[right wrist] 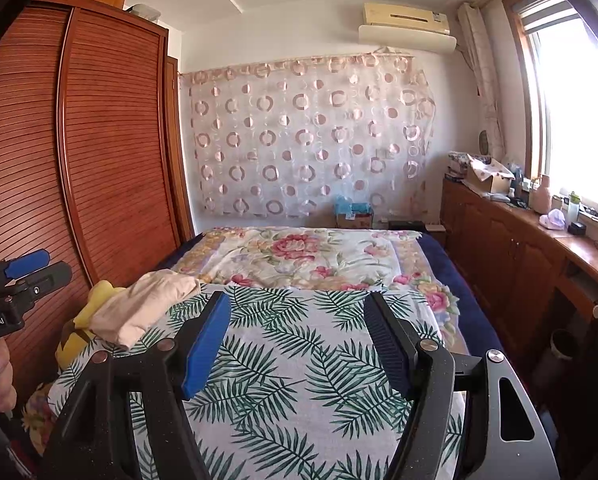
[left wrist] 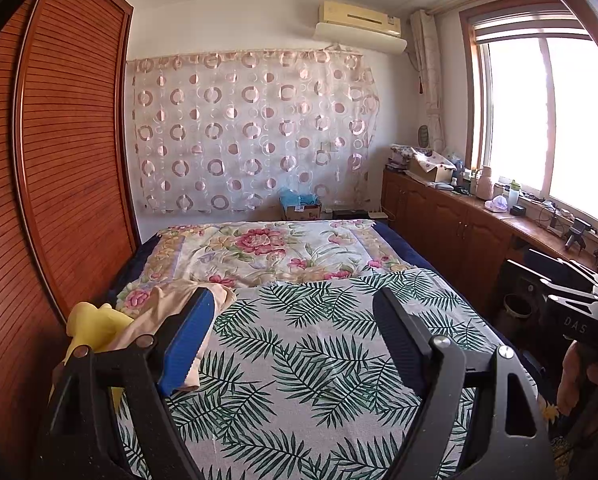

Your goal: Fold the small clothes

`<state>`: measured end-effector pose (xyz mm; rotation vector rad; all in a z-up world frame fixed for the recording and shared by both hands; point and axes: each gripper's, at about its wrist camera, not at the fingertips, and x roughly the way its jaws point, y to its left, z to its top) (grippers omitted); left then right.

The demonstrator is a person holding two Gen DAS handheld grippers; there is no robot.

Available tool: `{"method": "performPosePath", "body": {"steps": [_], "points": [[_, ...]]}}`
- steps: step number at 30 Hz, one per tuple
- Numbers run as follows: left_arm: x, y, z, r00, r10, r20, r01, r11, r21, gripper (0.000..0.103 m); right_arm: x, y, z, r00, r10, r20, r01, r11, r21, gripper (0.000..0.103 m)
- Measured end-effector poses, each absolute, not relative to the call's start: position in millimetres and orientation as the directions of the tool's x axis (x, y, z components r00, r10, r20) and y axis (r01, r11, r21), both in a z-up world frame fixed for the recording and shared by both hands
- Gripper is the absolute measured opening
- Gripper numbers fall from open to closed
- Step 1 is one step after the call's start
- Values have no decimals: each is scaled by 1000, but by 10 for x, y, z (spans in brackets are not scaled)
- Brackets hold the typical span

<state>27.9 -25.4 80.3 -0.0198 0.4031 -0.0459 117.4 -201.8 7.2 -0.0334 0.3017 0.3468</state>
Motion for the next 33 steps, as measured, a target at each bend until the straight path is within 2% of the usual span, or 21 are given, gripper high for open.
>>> {"method": "performPosePath", "body": {"steps": [33], "points": [[263,-255,783,919,-47,-391,40,999,-26,82,1172,-1996,80,898,330,-292,-340,940,19,71]]}}
